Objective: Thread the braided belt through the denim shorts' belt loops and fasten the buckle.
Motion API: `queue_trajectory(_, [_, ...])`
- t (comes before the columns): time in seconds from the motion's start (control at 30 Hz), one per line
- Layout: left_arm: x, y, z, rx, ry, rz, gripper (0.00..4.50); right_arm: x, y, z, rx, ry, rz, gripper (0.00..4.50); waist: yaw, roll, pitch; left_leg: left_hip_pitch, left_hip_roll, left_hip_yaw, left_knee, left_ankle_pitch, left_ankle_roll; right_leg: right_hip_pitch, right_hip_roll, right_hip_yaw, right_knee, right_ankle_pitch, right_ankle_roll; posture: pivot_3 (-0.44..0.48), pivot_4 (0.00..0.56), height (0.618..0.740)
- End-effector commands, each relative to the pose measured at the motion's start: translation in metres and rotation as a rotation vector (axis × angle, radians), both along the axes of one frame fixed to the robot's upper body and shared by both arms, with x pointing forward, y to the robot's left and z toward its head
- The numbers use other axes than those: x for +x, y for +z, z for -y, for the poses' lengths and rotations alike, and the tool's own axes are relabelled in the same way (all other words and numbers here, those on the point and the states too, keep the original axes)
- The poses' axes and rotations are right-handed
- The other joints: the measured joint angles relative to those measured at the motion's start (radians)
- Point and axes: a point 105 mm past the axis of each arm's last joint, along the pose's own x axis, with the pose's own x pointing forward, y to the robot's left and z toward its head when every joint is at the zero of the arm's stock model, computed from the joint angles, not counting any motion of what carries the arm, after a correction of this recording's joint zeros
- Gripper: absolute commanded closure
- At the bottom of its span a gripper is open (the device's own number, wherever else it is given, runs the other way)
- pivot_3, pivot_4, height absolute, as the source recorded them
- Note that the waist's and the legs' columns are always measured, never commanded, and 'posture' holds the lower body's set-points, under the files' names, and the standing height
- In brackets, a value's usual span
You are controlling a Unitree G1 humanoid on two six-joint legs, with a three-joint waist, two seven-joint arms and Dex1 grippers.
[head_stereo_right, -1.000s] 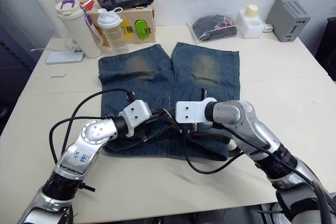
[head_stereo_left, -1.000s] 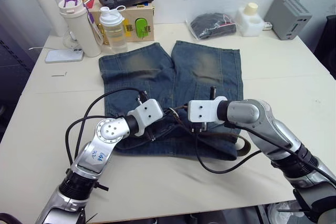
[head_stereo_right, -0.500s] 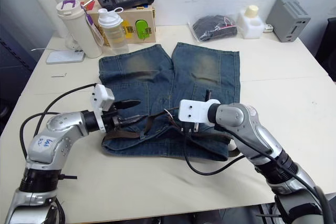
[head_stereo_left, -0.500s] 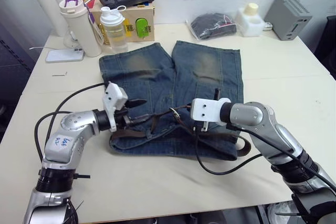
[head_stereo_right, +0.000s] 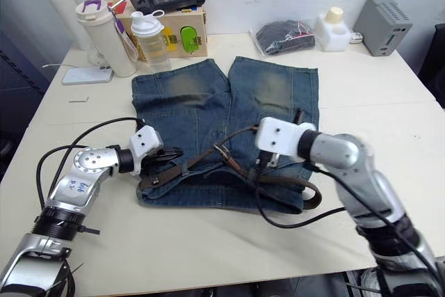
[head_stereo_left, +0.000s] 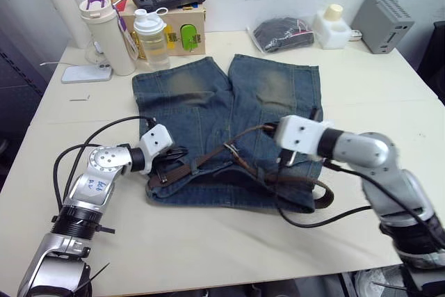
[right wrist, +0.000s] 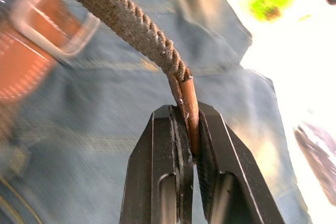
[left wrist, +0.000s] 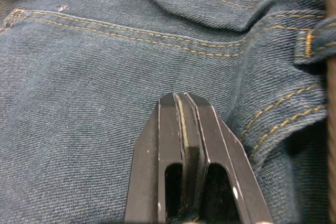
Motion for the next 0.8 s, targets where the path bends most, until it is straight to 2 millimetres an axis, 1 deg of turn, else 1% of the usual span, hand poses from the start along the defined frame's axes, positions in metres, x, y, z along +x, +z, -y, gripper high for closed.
queue_trajectory(0.03, [-0.004,-0.022,-0.013,0.051,0.027,-0.062,4.41,-0.004,0.043,0.026,0.044,-0.063,0.158,4.50,-0.001,0.000,0.000,0.000,0.000,0.000,0.000,0.000,0.000,0.000,0.000,0.000,0.000,0.000,0.000,0.000,0.150,0.690])
queue_trajectory(0.1, [-0.004,-0.019,-0.011,0.035,0.016,-0.053,4.41,-0.007,0.043,0.021,0.036,-0.024,0.163,4.50,-0.002,0.000,0.000,0.000,0.001,0.000,0.000,0.000,0.000,0.000,0.000,0.000,0.000,0.000,0.000,0.000,0.150,0.690])
queue_trajectory(0.2, [-0.003,-0.010,-0.006,-0.032,0.002,-0.042,4.41,-0.012,0.033,0.005,-0.005,0.050,0.162,4.50,-0.001,0.000,0.000,0.000,0.001,0.000,0.000,0.000,0.000,0.000,0.000,0.000,0.001,0.000,0.000,0.000,0.150,0.690])
queue_trajectory(0.3, [-0.003,0.010,-0.002,-0.114,-0.023,-0.018,4.41,-0.014,0.024,-0.013,-0.042,0.111,0.164,4.50,-0.002,0.000,0.000,0.000,0.001,0.000,0.000,0.000,0.000,0.000,0.000,0.000,0.001,0.000,0.000,0.000,0.150,0.690])
queue_trajectory(0.37, [-0.004,0.029,0.001,-0.191,-0.040,-0.002,4.41,-0.011,0.019,-0.023,-0.053,0.124,0.166,4.50,-0.003,0.000,0.000,0.000,0.001,0.000,0.000,0.000,0.000,0.000,0.000,0.000,0.001,0.000,0.000,0.000,0.150,0.690])
queue_trajectory(0.4, [-0.004,0.039,0.002,-0.227,-0.042,0.013,4.14,-0.009,0.016,-0.028,-0.059,0.129,0.166,4.50,-0.003,0.000,0.000,0.000,0.001,0.000,0.000,0.000,0.000,0.000,0.000,0.000,0.001,0.000,0.000,0.000,0.150,0.690])
queue_trajectory(0.47, [-0.014,0.066,0.007,-0.322,-0.105,0.024,3.59,-0.004,0.012,-0.039,-0.058,0.133,0.166,4.50,-0.004,0.000,0.000,0.000,0.001,0.000,0.000,0.000,0.000,-0.001,0.000,0.000,0.001,0.000,0.000,0.000,0.150,0.690])
queue_trajectory(0.5, [-0.018,0.074,0.009,-0.347,-0.131,0.024,3.18,-0.003,0.010,-0.043,-0.058,0.135,0.165,4.50,-0.005,0.000,0.000,-0.001,0.001,0.000,0.000,0.000,0.000,-0.001,0.000,0.001,0.001,0.000,0.000,0.000,0.150,0.690])
queue_trajectory(0.57, [-0.024,0.085,0.013,-0.373,-0.156,0.028,2.39,-0.001,0.006,-0.047,-0.061,0.136,0.165,4.50,-0.003,0.000,0.000,-0.001,0.001,-0.001,0.000,0.000,0.000,-0.001,0.000,0.001,0.001,0.000,0.000,0.000,0.150,0.690])
queue_trajectory(0.63, [-0.030,0.093,0.019,-0.384,-0.185,0.030,1.46,0.001,0.002,-0.050,-0.071,0.134,0.159,4.50,-0.002,0.000,0.000,-0.001,0.001,-0.001,0.001,0.000,0.000,-0.001,0.000,0.002,0.001,0.000,0.000,0.000,0.150,0.690])
queue_trajectory(0.7, [-0.035,0.101,0.034,-0.406,-0.222,0.039,0.59,0.001,0.000,-0.054,-0.073,0.141,0.159,4.50,-0.002,0.000,0.000,-0.001,0.000,-0.001,0.001,0.000,0.000,-0.001,0.000,0.002,0.001,0.000,0.000,0.000,0.150,0.690])
queue_trajectory(0.8, [-0.038,0.105,0.055,-0.418,-0.254,0.053,0.59,0.001,-0.002,-0.058,-0.074,0.146,0.159,4.50,-0.003,0.000,0.000,-0.001,0.000,-0.001,0.002,0.000,0.000,-0.001,0.000,0.002,0.002,0.000,0.000,0.000,0.150,0.690])
